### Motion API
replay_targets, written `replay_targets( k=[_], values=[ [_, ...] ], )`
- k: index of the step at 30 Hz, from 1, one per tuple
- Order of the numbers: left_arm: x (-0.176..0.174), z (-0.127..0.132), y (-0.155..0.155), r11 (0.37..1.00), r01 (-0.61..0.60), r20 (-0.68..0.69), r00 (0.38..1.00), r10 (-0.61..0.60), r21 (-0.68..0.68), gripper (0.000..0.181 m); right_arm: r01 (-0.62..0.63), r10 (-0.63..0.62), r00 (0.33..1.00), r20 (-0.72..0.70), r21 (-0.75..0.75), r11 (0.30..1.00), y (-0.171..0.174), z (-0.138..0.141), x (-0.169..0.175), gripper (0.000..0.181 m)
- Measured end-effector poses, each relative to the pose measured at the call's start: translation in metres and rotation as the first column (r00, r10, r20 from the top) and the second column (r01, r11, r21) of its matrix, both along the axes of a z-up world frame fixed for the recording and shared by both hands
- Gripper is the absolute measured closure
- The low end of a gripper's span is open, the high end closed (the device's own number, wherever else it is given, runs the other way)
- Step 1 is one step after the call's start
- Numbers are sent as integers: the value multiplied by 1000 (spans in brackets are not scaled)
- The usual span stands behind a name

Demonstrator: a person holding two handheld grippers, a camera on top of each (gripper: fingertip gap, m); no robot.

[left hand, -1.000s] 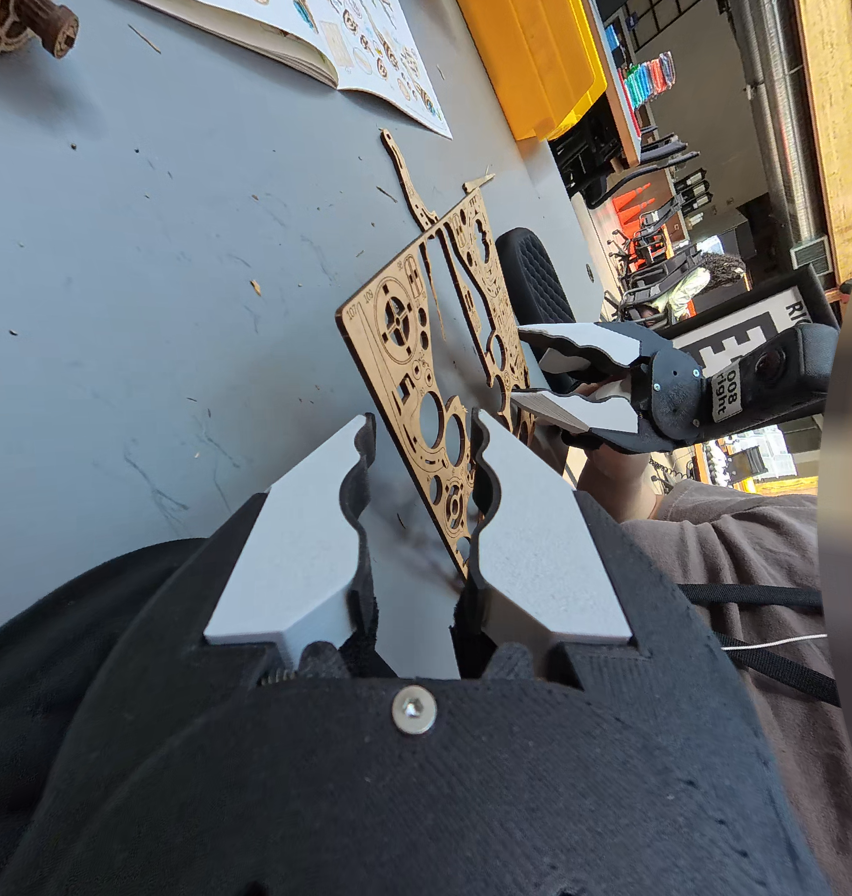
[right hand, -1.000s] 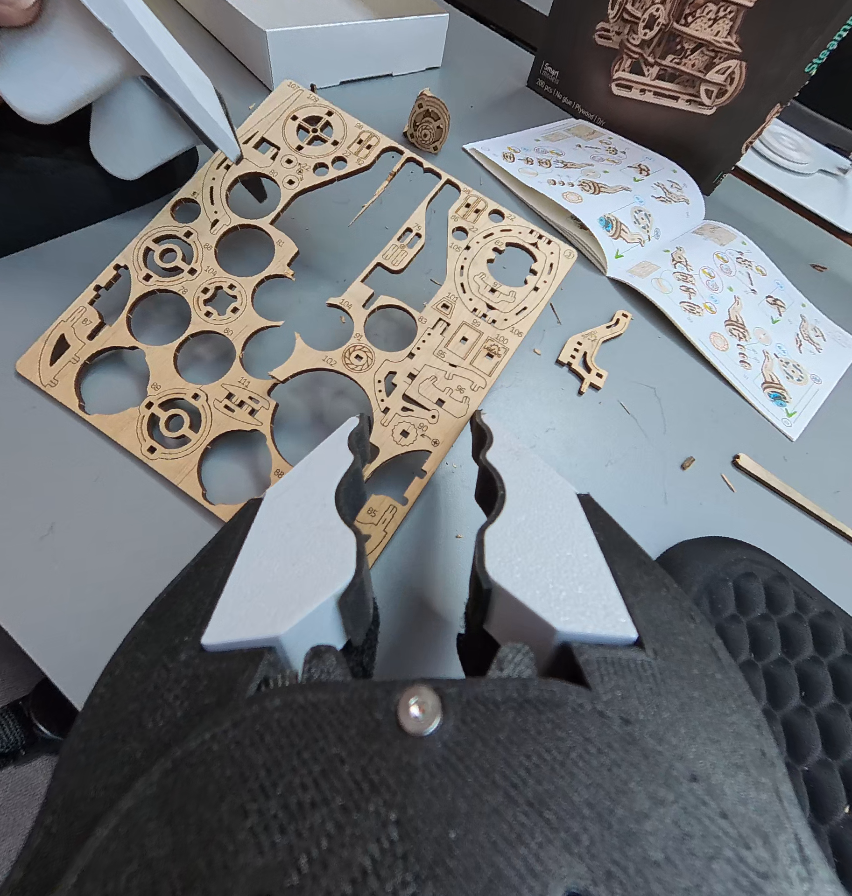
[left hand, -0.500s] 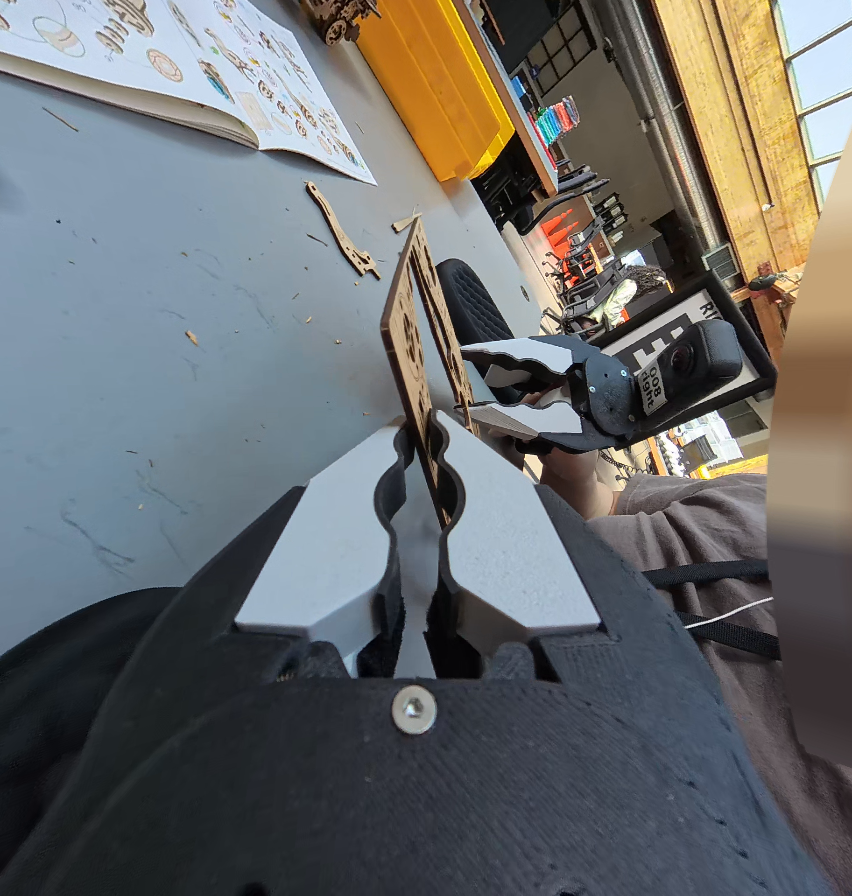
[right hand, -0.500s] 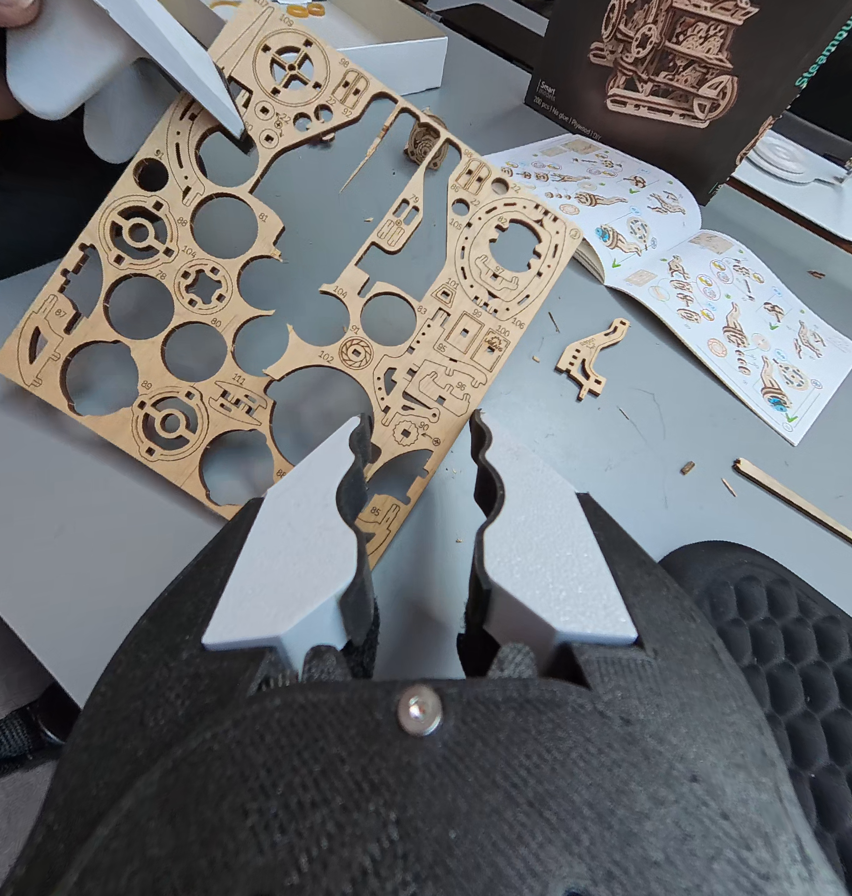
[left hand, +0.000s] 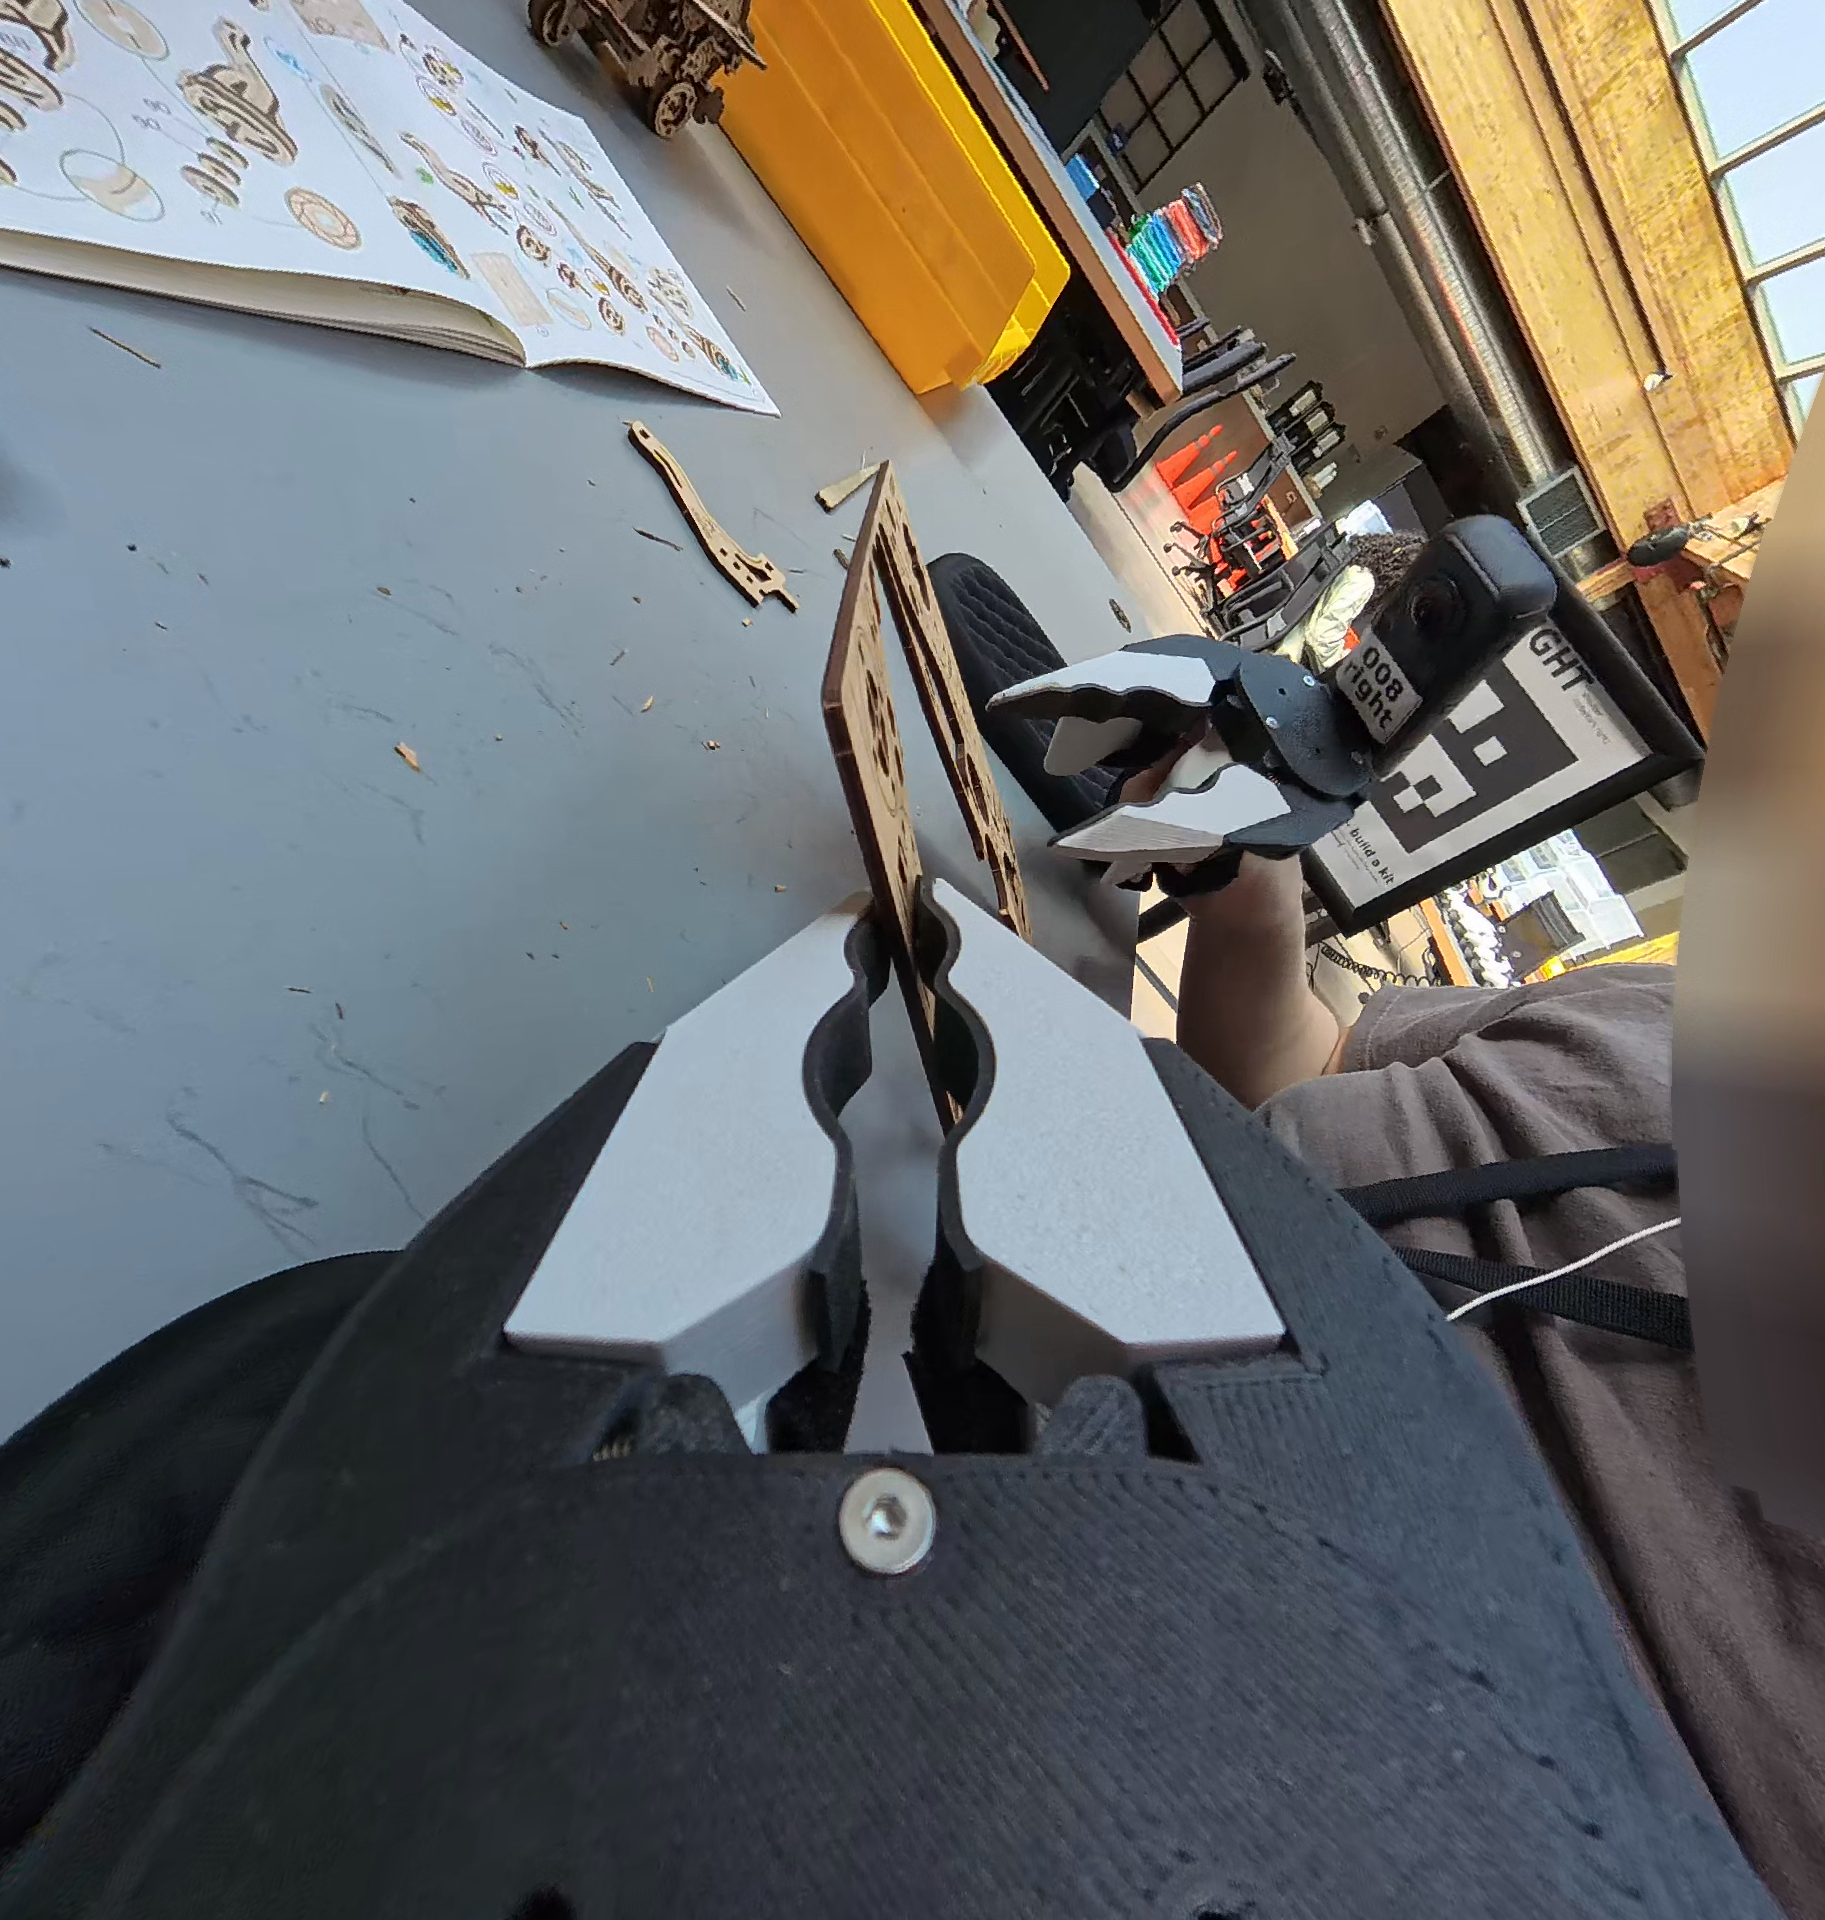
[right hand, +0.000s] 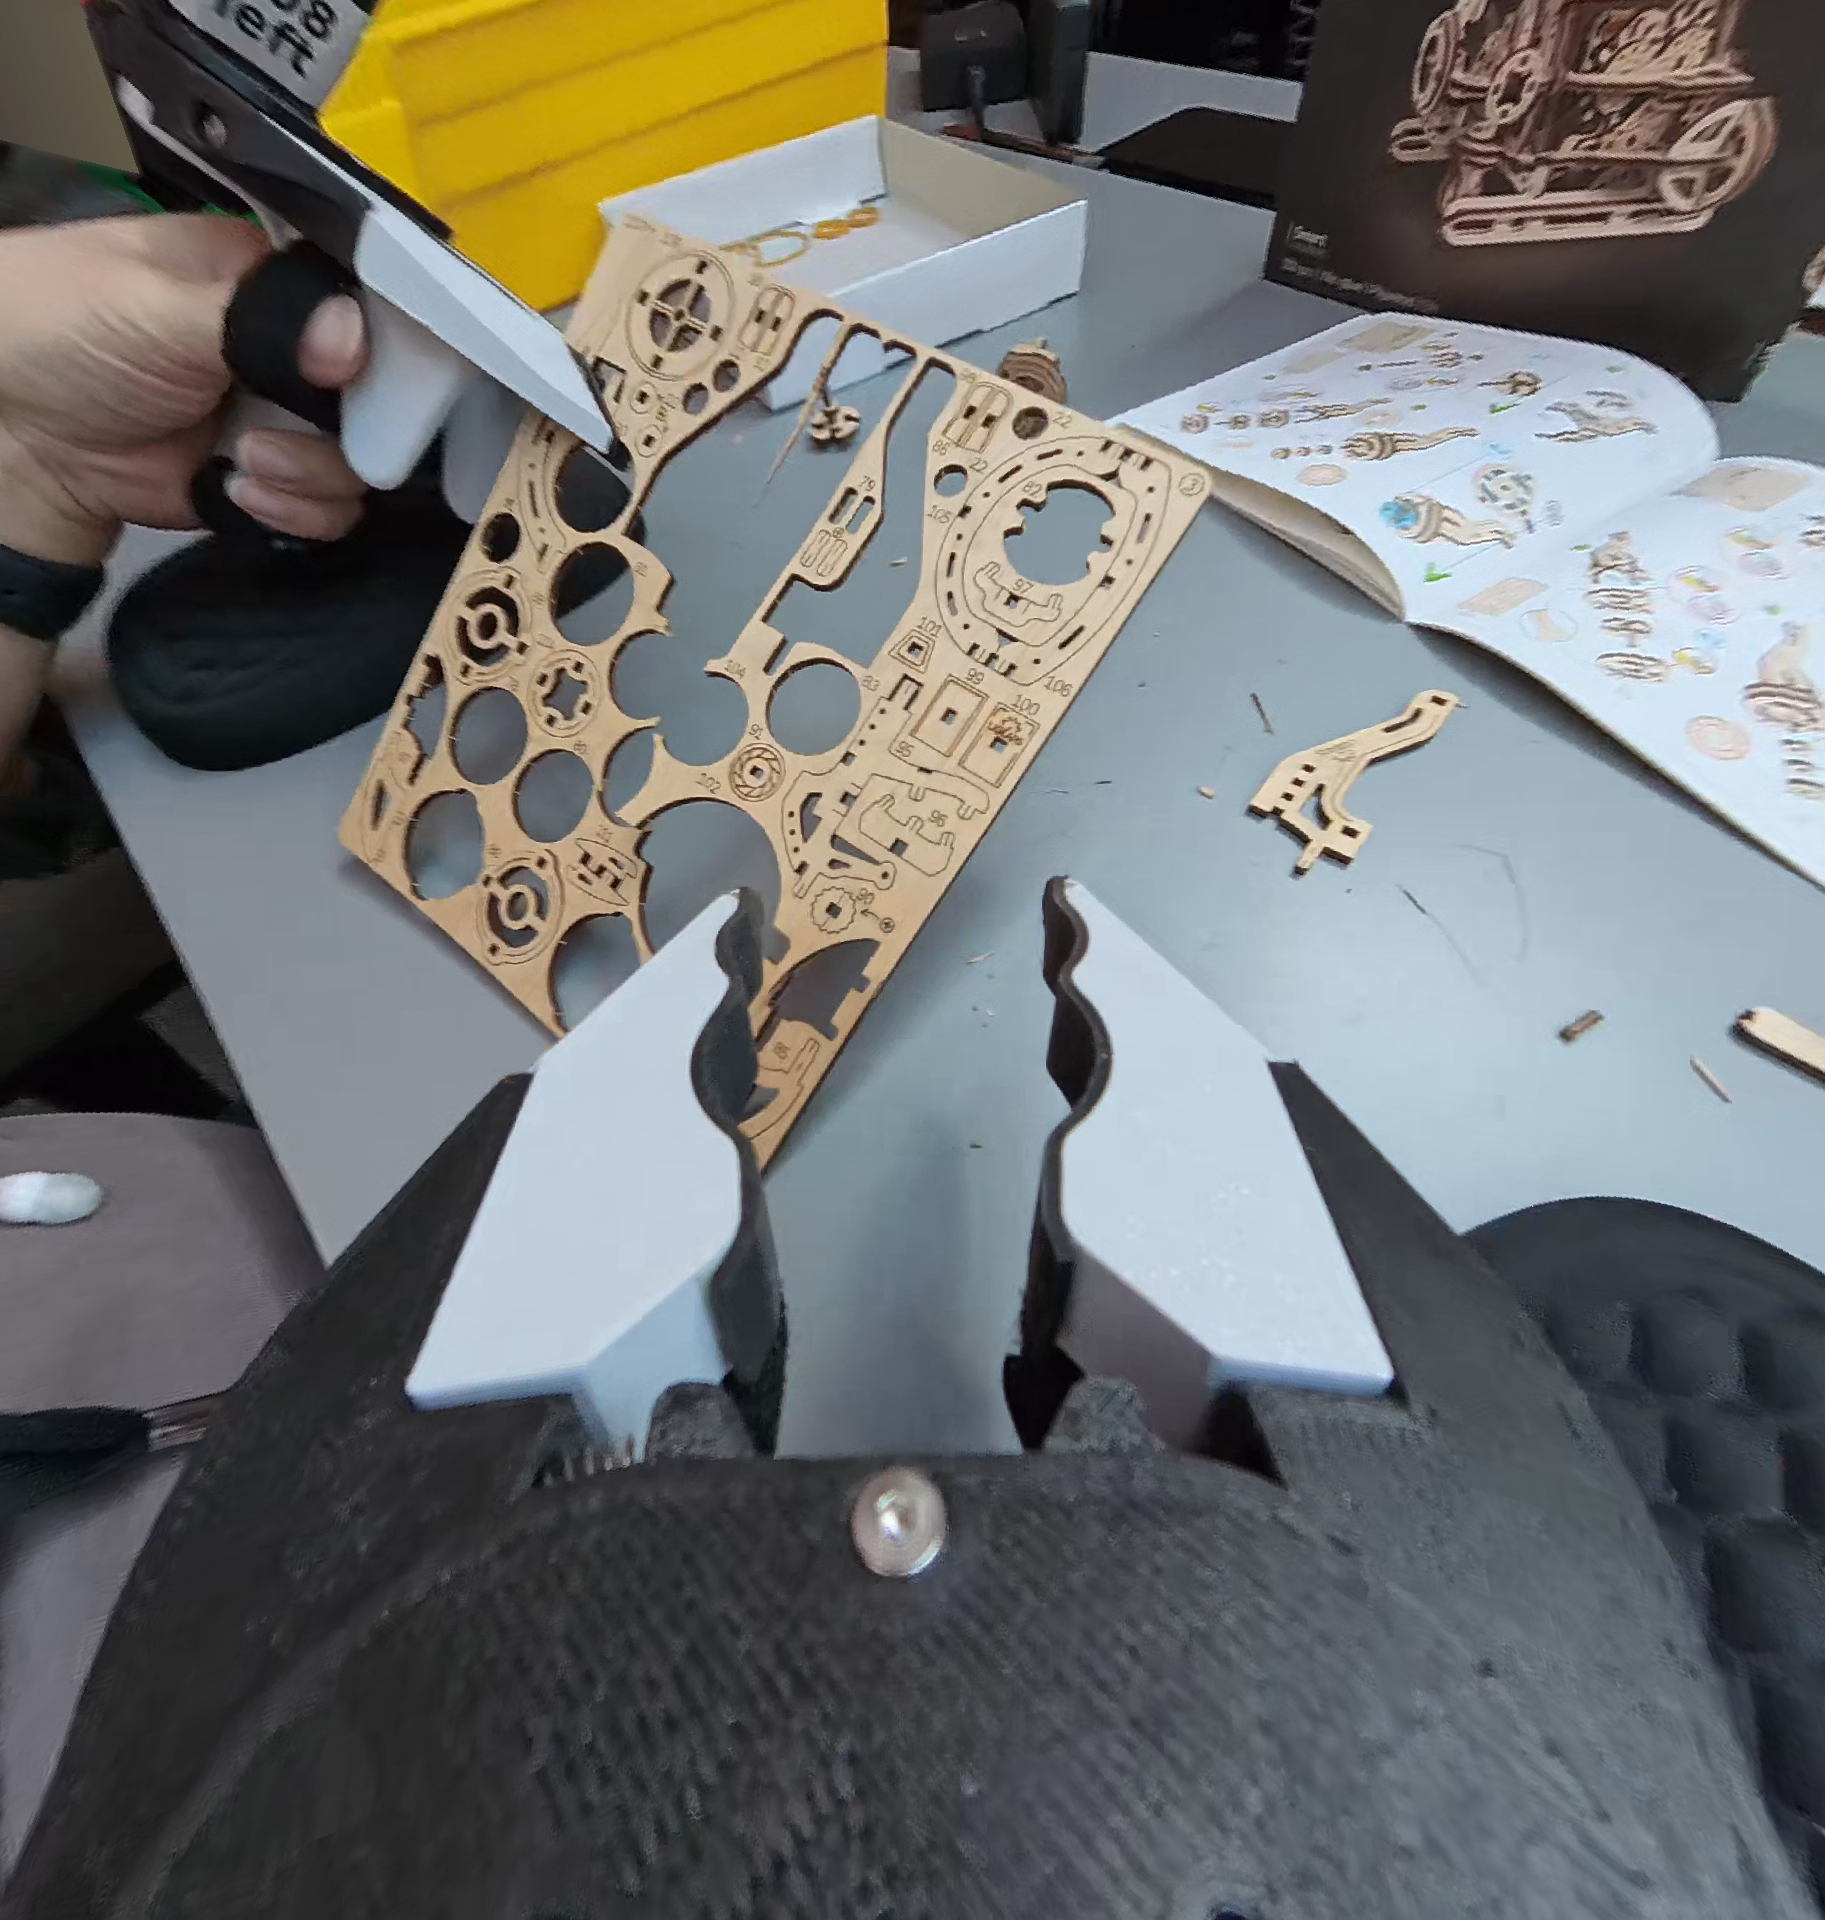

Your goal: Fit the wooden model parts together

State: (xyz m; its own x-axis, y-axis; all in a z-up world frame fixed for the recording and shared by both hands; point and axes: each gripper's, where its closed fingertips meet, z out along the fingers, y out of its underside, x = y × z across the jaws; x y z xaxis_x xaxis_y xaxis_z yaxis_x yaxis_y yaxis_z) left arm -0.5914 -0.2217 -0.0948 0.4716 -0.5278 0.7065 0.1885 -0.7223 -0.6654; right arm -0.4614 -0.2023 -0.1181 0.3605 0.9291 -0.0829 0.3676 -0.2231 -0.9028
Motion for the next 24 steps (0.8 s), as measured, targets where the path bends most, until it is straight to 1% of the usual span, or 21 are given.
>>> replay_targets(
  k=[1, 3, 4, 7, 11, 13, 15, 16, 20, 24],
  values=[
    [0, 0, 0, 1000, 0, -1, 1000, 0, 5, 179, -24, 22, 999, -43, -51, 998, -2, 4, 1, 127],
    [-2, -1, -1, 1000, 1, -12, 1000, -1, 12, 179, -69, 52, 991, -120, -139, 988, -4, 13, 4, 127],
    [-3, -1, -1, 1000, 1, -16, 1000, -1, 14, 179, -87, 62, 988, -139, -181, 980, -4, 14, 8, 127],
    [-5, 0, -2, 1000, 4, -23, 1000, -3, 26, 179, -88, 44, 985, -164, -270, 959, 2, 17, 21, 131],
    [-6, 5, -3, 997, 21, -42, 999, -18, 69, 179, -164, 115, 984, -136, -446, 880, -12, 6, 28, 140],
    [-5, 7, -4, 995, 32, -53, 998, -28, 91, 179, -210, 155, 977, -149, -498, 841, -21, 3, 26, 142],
    [-4, 9, -4, 992, 45, -67, 997, -37, 118, 179, -251, 193, 967, -164, -532, 809, -31, 1, 20, 143],
    [-4, 9, -5, 990, 52, -74, 996, -42, 131, 179, -254, 203, 967, -153, -537, 804, -32, -2, 17, 143],
    [-3, 12, -6, 982, 70, -89, 994, -55, 173, 178, -219, 221, 973, -60, -520, 826, -31, -14, 9, 144],
    [-4, 12, -5, 982, 68, -102, 993, -51, 173, 178, -191, 199, 979, -41, -525, 829, -19, -16, 8, 150]
  ],
)
